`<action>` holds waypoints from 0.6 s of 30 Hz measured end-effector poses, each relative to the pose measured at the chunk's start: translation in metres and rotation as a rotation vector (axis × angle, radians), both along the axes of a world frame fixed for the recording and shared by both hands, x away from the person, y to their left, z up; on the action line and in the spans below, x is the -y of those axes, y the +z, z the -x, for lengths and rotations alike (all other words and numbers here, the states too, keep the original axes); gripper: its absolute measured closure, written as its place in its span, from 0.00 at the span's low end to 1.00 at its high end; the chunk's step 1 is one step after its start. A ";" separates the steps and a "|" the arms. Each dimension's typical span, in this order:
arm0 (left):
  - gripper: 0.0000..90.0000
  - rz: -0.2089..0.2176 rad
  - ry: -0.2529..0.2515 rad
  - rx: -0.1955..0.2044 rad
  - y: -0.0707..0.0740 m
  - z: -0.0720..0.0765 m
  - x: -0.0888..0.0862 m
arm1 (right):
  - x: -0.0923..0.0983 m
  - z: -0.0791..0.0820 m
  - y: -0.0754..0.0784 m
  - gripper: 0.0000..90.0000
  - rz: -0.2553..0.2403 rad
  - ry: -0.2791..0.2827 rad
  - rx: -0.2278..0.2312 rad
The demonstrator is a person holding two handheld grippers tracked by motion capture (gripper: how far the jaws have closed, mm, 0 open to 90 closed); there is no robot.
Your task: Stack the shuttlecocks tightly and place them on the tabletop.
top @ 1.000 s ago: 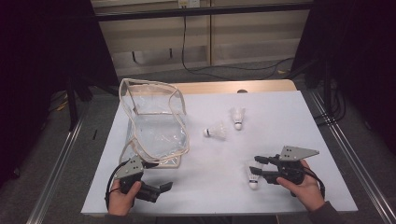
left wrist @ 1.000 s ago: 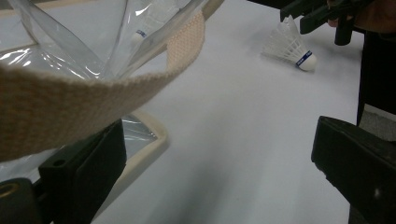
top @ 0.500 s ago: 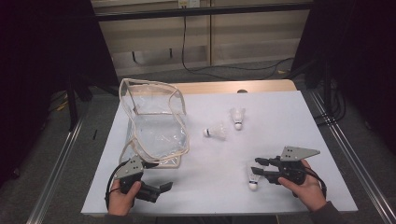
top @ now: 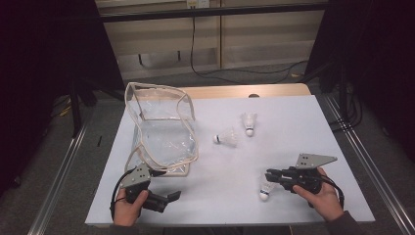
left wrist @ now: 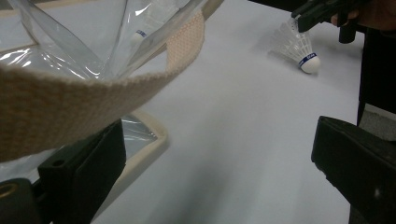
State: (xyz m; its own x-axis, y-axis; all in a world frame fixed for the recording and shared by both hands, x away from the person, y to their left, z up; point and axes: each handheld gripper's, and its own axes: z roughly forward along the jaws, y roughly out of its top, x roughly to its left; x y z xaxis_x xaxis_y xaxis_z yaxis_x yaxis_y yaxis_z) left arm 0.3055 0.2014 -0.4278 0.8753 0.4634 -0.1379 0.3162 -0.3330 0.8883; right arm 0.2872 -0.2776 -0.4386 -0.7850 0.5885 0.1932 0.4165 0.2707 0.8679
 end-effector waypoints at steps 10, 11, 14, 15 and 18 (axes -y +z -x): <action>0.03 -0.002 0.000 0.001 0.000 0.000 0.000 | 0.001 -0.002 0.008 1.00 -0.052 -0.018 -0.012; 0.03 -0.006 -0.002 0.004 0.000 0.000 0.000 | 0.000 -0.002 0.009 1.00 -0.058 -0.024 -0.008; 0.03 -0.006 -0.002 0.001 0.000 0.001 0.001 | 0.000 -0.005 0.012 1.00 -0.065 -0.045 0.006; 0.03 -0.009 -0.003 0.001 0.000 0.000 0.000 | -0.001 -0.007 0.012 1.00 -0.070 -0.059 0.010; 0.03 -0.005 -0.004 0.001 -0.001 0.000 0.001 | -0.002 -0.012 0.013 1.00 -0.074 -0.083 0.028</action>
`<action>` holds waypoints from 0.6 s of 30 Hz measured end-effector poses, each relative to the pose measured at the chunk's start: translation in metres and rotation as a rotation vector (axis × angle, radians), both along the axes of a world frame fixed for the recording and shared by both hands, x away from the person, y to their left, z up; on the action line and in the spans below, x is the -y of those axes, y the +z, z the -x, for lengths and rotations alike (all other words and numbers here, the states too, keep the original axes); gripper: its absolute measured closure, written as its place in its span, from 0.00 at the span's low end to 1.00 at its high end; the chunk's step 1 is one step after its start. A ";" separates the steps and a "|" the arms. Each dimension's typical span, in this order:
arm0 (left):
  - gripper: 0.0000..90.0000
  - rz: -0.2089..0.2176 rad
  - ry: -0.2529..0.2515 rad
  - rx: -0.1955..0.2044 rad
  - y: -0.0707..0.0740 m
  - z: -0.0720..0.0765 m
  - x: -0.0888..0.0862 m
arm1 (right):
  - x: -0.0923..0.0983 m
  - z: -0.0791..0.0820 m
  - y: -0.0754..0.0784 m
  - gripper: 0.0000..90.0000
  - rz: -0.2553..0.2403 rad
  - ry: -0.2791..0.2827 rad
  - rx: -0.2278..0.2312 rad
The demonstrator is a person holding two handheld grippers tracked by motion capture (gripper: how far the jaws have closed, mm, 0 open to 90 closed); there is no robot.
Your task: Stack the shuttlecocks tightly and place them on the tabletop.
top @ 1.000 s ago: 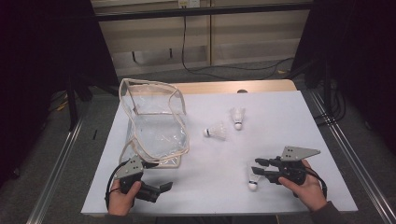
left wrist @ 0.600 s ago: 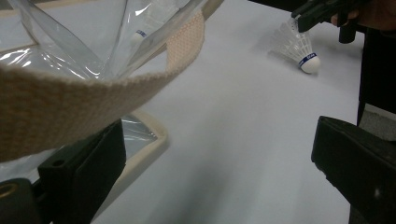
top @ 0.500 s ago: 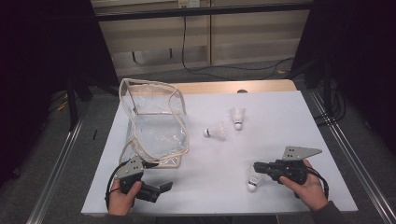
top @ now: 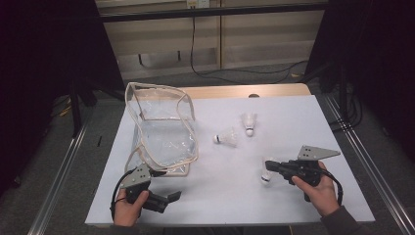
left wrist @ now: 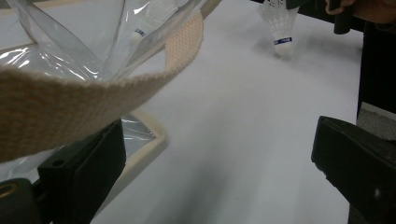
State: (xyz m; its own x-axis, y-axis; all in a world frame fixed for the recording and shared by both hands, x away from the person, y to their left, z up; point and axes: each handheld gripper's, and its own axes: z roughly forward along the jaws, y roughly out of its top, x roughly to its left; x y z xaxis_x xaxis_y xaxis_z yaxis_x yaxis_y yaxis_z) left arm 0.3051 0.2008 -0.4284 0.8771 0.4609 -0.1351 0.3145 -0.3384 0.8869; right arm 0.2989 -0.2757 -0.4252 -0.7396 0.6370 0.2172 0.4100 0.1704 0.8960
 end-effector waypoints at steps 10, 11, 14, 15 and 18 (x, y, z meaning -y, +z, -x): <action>0.03 0.007 0.001 -0.001 0.000 0.000 0.000 | -0.006 -0.019 0.006 1.00 -0.011 -0.060 0.032; 0.03 0.005 -0.001 -0.001 0.000 0.000 0.000 | -0.007 -0.022 0.005 1.00 -0.010 -0.061 0.030; 0.03 0.006 -0.003 0.000 -0.001 -0.001 0.001 | -0.011 -0.029 0.005 1.00 0.018 -0.074 0.039; 0.03 0.007 -0.003 0.000 -0.001 -0.001 0.001 | -0.012 -0.031 0.005 1.00 0.022 -0.078 0.042; 0.03 0.008 -0.004 0.001 -0.001 -0.001 0.001 | -0.013 -0.036 0.006 1.00 0.038 -0.086 0.049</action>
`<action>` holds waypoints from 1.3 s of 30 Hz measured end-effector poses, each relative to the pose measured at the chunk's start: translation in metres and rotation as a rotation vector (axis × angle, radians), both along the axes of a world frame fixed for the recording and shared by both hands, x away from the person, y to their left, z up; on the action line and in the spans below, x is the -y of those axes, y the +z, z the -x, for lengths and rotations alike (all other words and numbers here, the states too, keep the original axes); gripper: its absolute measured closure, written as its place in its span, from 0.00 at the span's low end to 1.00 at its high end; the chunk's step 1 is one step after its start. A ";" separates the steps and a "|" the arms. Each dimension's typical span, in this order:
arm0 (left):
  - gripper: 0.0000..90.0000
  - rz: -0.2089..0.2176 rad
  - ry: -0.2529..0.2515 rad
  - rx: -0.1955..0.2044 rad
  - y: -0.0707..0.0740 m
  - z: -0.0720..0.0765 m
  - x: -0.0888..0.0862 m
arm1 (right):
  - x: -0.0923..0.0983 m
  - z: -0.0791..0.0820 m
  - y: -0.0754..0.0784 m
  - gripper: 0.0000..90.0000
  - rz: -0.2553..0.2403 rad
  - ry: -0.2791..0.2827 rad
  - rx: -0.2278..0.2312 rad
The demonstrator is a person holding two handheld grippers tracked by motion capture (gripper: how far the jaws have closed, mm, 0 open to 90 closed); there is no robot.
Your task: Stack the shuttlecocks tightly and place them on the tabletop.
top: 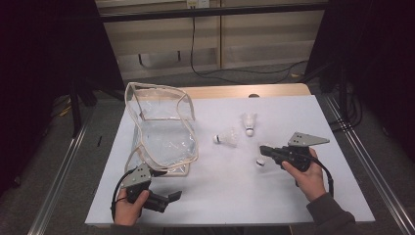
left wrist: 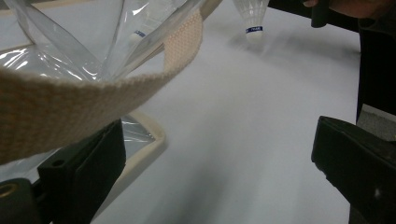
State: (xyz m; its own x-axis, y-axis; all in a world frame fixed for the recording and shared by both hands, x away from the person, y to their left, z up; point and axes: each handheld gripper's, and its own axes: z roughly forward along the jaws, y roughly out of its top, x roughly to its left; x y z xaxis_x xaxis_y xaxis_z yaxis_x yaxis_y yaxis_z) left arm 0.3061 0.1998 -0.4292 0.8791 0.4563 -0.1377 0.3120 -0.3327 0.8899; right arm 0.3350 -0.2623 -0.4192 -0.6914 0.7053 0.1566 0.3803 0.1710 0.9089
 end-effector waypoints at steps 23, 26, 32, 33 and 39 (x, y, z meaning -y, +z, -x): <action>0.03 -0.002 0.000 -0.005 -0.001 0.001 0.002 | 0.008 0.004 -0.008 0.98 0.043 0.026 -0.024; 0.03 -0.002 -0.001 -0.005 -0.001 0.001 0.001 | 0.012 0.006 -0.009 0.97 0.038 0.026 -0.034; 0.03 -0.007 -0.002 -0.006 -0.001 0.001 0.002 | 0.022 0.014 -0.010 0.94 0.039 0.031 -0.050; 0.03 -0.006 -0.005 -0.006 -0.001 0.001 0.002 | 0.023 0.015 -0.010 0.93 0.046 0.030 -0.049; 0.03 -0.009 -0.004 -0.006 -0.001 0.001 0.003 | 0.034 0.023 -0.014 0.91 0.086 0.034 -0.072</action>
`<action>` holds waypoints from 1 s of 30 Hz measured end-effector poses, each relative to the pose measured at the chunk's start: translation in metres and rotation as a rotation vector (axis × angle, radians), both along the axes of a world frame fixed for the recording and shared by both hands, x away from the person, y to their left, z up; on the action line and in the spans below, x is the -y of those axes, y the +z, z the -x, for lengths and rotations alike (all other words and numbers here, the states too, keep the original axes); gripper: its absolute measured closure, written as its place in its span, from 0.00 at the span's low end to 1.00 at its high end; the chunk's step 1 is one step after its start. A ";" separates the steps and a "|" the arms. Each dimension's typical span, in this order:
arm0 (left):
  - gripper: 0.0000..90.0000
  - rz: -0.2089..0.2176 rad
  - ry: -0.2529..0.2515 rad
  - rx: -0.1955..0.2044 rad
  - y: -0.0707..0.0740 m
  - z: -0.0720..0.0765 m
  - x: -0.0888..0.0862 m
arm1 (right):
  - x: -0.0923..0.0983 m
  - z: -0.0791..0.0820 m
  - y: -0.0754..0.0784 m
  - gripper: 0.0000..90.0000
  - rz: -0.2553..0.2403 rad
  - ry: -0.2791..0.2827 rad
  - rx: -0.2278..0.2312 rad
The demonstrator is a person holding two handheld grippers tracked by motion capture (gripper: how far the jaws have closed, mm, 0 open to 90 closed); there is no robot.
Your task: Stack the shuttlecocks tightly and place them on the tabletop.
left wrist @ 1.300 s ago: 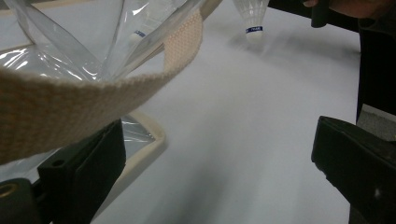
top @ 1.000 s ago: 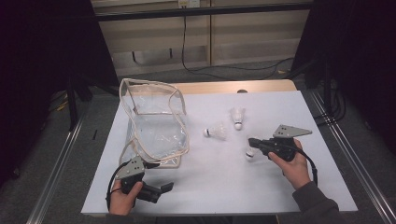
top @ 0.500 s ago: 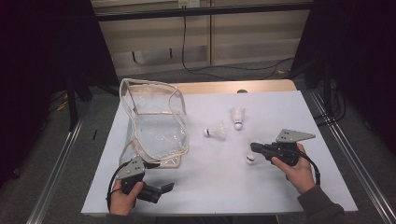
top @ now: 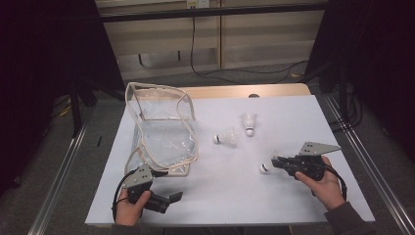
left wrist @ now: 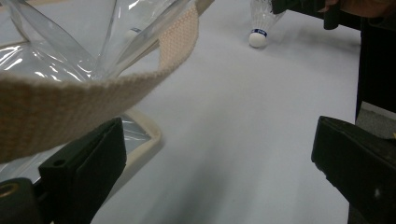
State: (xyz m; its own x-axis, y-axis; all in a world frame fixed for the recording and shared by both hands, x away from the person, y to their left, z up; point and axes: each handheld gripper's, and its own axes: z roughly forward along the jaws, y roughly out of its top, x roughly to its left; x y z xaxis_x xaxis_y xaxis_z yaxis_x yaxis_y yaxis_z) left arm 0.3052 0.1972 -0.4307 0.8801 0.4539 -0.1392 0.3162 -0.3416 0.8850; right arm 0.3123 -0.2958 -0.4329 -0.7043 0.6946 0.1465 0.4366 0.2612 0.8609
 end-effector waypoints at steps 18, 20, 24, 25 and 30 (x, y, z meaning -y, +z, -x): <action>0.04 -0.001 -0.001 -0.002 0.000 0.000 0.000 | 0.009 0.004 -0.012 0.97 0.006 0.043 -0.081; 0.04 -0.001 0.000 -0.002 0.000 0.000 0.000 | 0.008 0.003 -0.012 0.98 -0.004 0.046 -0.082; 0.04 -0.002 -0.001 -0.002 0.000 0.000 0.000 | 0.006 0.003 -0.011 0.99 -0.010 0.043 -0.067; 0.04 -0.002 -0.001 0.000 0.000 0.000 0.000 | 0.006 0.003 -0.011 0.99 -0.019 0.038 -0.064; 0.03 -0.002 -0.001 -0.001 0.000 0.000 0.000 | 0.002 -0.002 -0.008 0.99 -0.044 -0.001 -0.038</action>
